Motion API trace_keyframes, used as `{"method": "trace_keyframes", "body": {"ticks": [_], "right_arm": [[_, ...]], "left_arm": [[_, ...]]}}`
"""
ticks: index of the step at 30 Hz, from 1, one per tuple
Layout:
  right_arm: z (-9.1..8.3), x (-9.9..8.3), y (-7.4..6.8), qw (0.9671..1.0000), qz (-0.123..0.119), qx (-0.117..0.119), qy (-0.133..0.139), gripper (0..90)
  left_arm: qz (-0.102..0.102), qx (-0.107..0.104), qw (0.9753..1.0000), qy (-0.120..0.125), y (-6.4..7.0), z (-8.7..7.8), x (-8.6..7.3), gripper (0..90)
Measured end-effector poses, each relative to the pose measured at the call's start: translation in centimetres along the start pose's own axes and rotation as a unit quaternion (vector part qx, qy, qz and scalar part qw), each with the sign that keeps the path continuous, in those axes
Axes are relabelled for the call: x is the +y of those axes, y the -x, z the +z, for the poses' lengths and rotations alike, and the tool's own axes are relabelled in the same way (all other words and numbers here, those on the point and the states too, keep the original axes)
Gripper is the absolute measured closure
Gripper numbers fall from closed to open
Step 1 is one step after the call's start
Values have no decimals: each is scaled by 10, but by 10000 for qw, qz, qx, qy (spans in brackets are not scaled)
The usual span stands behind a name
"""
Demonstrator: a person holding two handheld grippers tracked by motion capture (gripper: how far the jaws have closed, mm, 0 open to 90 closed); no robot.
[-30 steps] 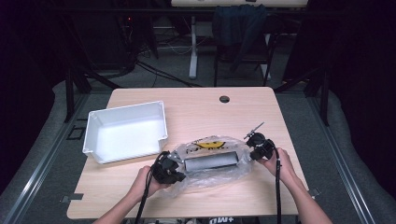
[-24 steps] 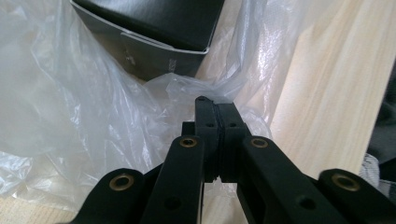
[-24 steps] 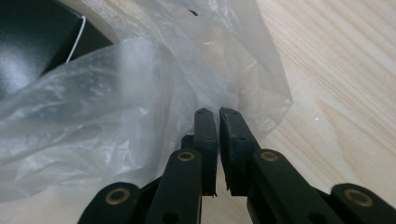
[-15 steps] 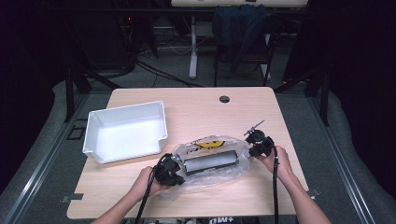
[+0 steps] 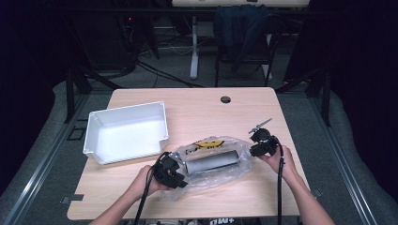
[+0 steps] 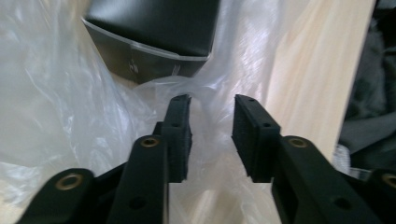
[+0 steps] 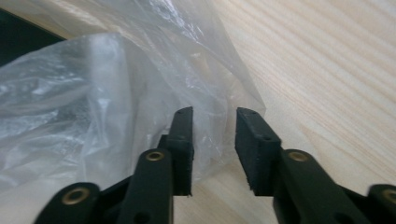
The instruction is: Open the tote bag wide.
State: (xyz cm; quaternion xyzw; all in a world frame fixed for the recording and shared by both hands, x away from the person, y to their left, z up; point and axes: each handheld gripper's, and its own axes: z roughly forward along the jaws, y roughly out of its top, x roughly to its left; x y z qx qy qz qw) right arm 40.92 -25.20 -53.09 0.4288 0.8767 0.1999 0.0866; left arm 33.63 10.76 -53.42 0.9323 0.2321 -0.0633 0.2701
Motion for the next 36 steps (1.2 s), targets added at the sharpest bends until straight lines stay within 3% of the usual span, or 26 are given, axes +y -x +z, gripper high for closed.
{"method": "trace_keyframes", "body": {"ticks": [3, 4, 5, 7, 12, 16, 21, 24, 28, 30, 36], "right_arm": [[-7, -1, -1, 9999, -12, 116, 104, 566], [-7, -3, -2, 9992, 121, 134, 345, 538], [-11, -2, 0, 9996, 22, 140, 224, 515], [-16, -2, 1, 9995, 4, 185, 274, 501], [-19, -4, 3, 9993, 23, 260, 265, 461], [-23, -5, 5, 9988, 104, 325, 359, 427], [-33, -7, 9, 9979, 182, 375, 492, 373], [-39, -7, 11, 9971, 242, 391, 608, 353], [-40, -9, 13, 9972, 236, 369, 599, 347], [-39, -9, 13, 9969, 268, 413, 607, 346], [-38, -10, 14, 9971, 249, 425, 577, 347]], "left_arm": [[36, 48, 9999, 112, 2, -10, 3, 561], [34, 40, 9999, 122, 2, -12, 3, 526], [77, 14, 9998, 160, 3, -14, 4, 523], [78, 29, 9998, 201, 3, -18, 5, 501], [125, 88, 9996, 223, 4, -22, 6, 536], [95, 118, 9983, 561, 5, -37, 10, 561], [34, 384, 9961, 791, 3, -46, 21, 585], [126, 611, 9943, 865, -3, -47, 35, 594], [186, 627, 9948, 784, -14, -34, 46, 605], [224, 534, 9962, 658, -18, -26, 50, 605], [475, 463, 9970, 396, -19, -14, 57, 591]]}}
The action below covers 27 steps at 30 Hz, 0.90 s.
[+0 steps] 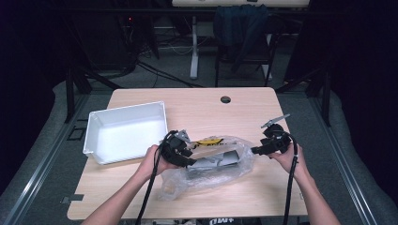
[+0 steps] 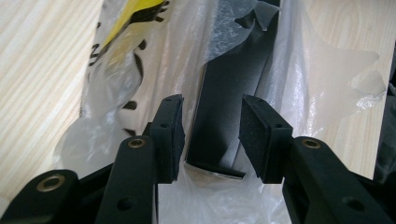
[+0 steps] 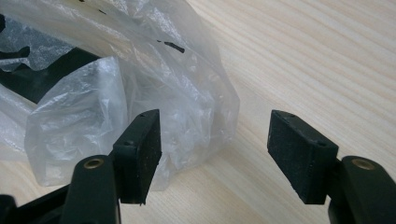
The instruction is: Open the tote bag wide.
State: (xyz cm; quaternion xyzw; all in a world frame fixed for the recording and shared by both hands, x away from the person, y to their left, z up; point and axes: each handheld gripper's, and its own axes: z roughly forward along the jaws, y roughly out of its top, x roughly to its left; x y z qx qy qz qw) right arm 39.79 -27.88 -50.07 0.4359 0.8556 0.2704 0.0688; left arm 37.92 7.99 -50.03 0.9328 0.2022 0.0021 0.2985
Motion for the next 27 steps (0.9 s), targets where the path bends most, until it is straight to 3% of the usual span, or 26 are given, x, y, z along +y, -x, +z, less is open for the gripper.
{"method": "trace_keyframes", "body": {"ticks": [7, 13, 18, 27], "right_arm": [[-1, 0, -2, 10000, -40, 34, -8, 347], [0, 0, -3, 9999, -135, -3, -75, 347], [2, -1, -3, 10000, -66, -3, -70, 346], [2, -3, -2, 9999, -105, -53, -127, 346]], "left_arm": [[101, -100, 9996, -254, 5, 12, 1, 528], [217, -27, 9990, -385, 12, 15, 1, 429], [315, -43, 9981, -529, 15, 20, 2, 367], [446, 72, 9963, -731, 18, 29, 7, 368]]}}
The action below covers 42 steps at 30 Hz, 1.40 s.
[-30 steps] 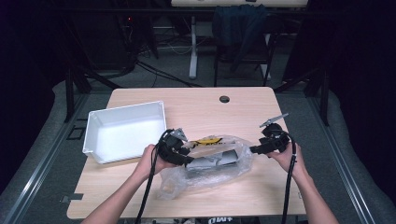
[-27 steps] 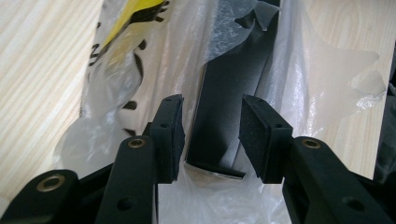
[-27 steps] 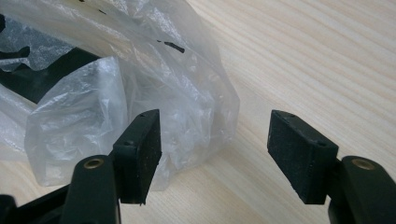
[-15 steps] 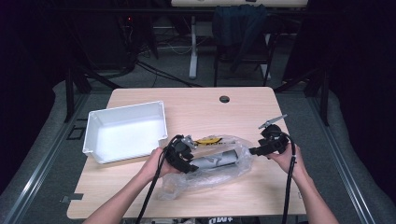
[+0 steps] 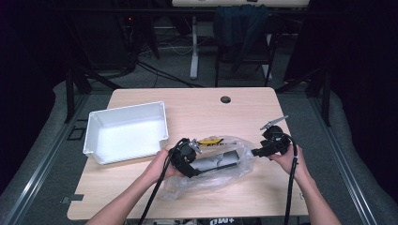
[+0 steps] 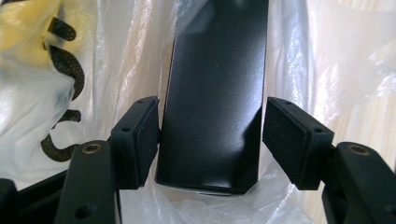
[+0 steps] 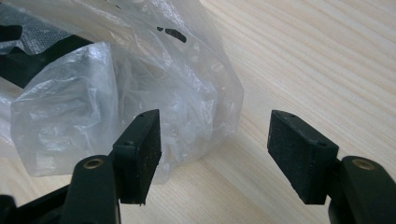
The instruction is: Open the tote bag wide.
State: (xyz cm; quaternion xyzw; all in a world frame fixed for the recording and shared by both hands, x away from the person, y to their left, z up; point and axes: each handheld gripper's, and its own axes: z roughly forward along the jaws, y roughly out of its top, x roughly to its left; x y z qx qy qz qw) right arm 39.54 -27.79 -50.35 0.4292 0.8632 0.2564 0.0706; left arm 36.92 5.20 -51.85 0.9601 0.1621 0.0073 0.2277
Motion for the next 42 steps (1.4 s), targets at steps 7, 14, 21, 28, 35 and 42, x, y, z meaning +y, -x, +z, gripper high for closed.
{"method": "trace_keyframes", "body": {"ticks": [7, 14, 21, 28, 35, 42], "right_arm": [[1, 0, -2, 10000, 43, 12, 29, 339], [3, 0, -1, 10000, 2, 20, -50, 325], [4, 0, 0, 9999, 8, 35, -97, 299], [3, -1, 0, 10000, 25, 31, -58, 294], [2, -1, 3, 10000, 23, 25, -54, 293], [1, 0, 2, 10000, 22, 20, -53, 292]], "left_arm": [[95, 71, 9997, -221, 1, 13, 5, 381], [190, 117, 9991, -363, 3, 18, 7, 398], [214, 73, 9989, -403, 2, 21, 7, 426], [208, 45, 9992, -352, 0, 16, 7, 431], [155, 3, 9998, -81, -3, 0, 7, 431], [187, -9, 9998, 114, -3, -14, 9, 431]]}}
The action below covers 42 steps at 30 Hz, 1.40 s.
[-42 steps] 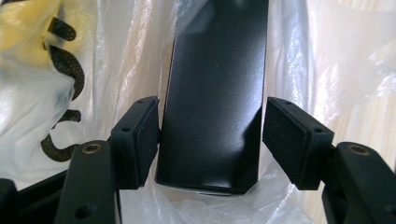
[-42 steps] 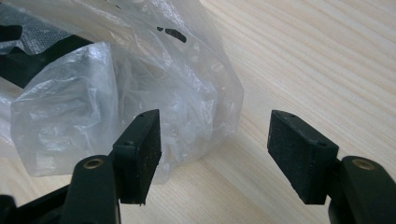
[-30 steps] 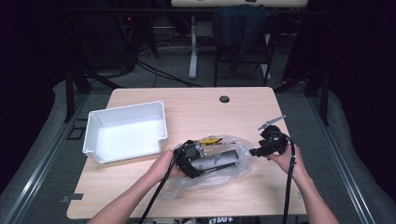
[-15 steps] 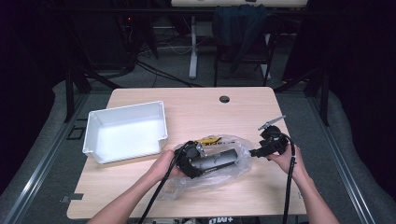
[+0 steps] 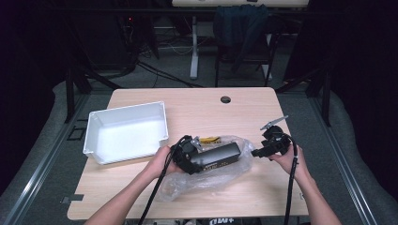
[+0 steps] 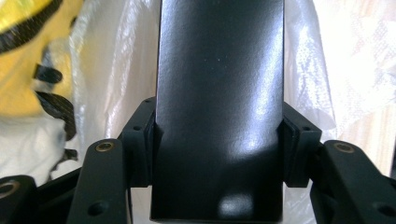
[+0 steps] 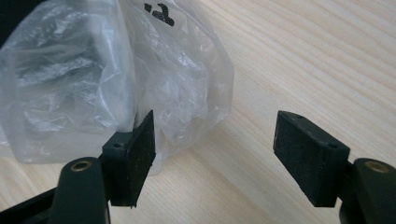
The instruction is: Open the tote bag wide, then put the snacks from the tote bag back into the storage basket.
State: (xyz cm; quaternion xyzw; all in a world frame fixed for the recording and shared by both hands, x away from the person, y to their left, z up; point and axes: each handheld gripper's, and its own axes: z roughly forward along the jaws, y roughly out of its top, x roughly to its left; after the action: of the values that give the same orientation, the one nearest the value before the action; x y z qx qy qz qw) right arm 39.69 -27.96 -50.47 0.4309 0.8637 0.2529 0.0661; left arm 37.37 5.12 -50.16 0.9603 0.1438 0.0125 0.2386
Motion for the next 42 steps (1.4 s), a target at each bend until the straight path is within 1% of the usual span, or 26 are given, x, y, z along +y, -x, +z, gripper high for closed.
{"method": "trace_keyframes", "body": {"ticks": [1, 3, 6, 7, 8, 11, 12, 13, 14, 16, 19, 22, 23, 24, 26, 29, 31, 32, 34, 35, 38, 39, 42], "right_arm": [[0, 0, 0, 10000, -27, -6, -2, 292], [-1, 0, 0, 10000, -4, -19, 21, 292], [-1, 0, 0, 10000, 12, -29, 12, 292], [-1, 0, 0, 10000, 18, -47, 25, 292], [-1, 0, 0, 10000, 21, -42, 40, 292], [-1, -1, 0, 10000, 65, 12, 63, 292], [-2, -1, 0, 10000, 43, -6, 40, 292], [-2, -2, 0, 9999, 64, -28, 79, 291], [-3, -2, 1, 9999, 89, 20, 88, 291], [-3, -1, 1, 9999, 94, -13, 99, 288], [-5, 0, 2, 9999, 52, 2, 96, 268], [-10, 0, 1, 9999, 5, 12, 163, 238], [-11, -1, 1, 9997, 24, 44, 228, 231], [-13, -1, 1, 9996, 15, 20, 264, 220], [-17, -3, 3, 9997, -9, 13, 257, 202], [-21, -7, 7, 9995, 46, 48, 307, 162], [-23, -9, 9, 9995, 73, 65, 315, 155], [-23, -10, 10, 9992, 94, 76, 370, 151], [-25, -11, 11, 9993, 84, 36, 349, 140], [-25, -12, 12, 9992, 88, 94, 371, 134], [-24, -12, 12, 9994, 54, 113, 337, 113], [-24, -12, 12, 9993, 68, 79, 352, 106], [-22, -13, 13, 9996, 45, 57, 285, 98]], "left_arm": [[-14, -38, 10000, 19, 0, -2, 1, 430], [8, -17, 10000, 78, 0, -5, 2, 430], [-38, -43, 9998, 201, -1, -10, 4, 430], [-16, -43, 9998, 190, -2, -12, 5, 430], [-57, -47, 9997, 247, -2, -13, 6, 431], [-52, -26, 9995, 297, -3, -18, 7, 430], [-50, -31, 9995, 309, -3, -19, 8, 430], [-50, -27, 9994, 328, -4, -21, 9, 430], [-47, -22, 9994, 348, -5, -23, 9, 431], [-43, -51, 9992, 394, -6, -26, 11, 430], [13, -12, 9993, 375, -7, -33, 13, 431], [59, 29, 9994, 351, -9, -41, 14, 431], [77, 37, 9993, 351, -11, -45, 14, 430], [70, 49, 9993, 360, -11, -48, 14, 431], [115, 108, 9994, 311, -13, -53, 14, 431], [136, 134, 9994, 305, -15, -60, 11, 431], [115, 141, 9992, 347, -17, -64, 9, 431], [121, 131, 9992, 353, -18, -66, 8, 431], [127, 126, 9992, 351, -20, -71, 6, 431], [127, 141, 9992, 350, -21, -73, 6, 431], [110, 179, 9991, 374, -23, -80, 3, 431], [119, 192, 9991, 360, -25, -83, 2, 431], [111, 214, 9989, 405, -27, -91, -3, 432]]}}
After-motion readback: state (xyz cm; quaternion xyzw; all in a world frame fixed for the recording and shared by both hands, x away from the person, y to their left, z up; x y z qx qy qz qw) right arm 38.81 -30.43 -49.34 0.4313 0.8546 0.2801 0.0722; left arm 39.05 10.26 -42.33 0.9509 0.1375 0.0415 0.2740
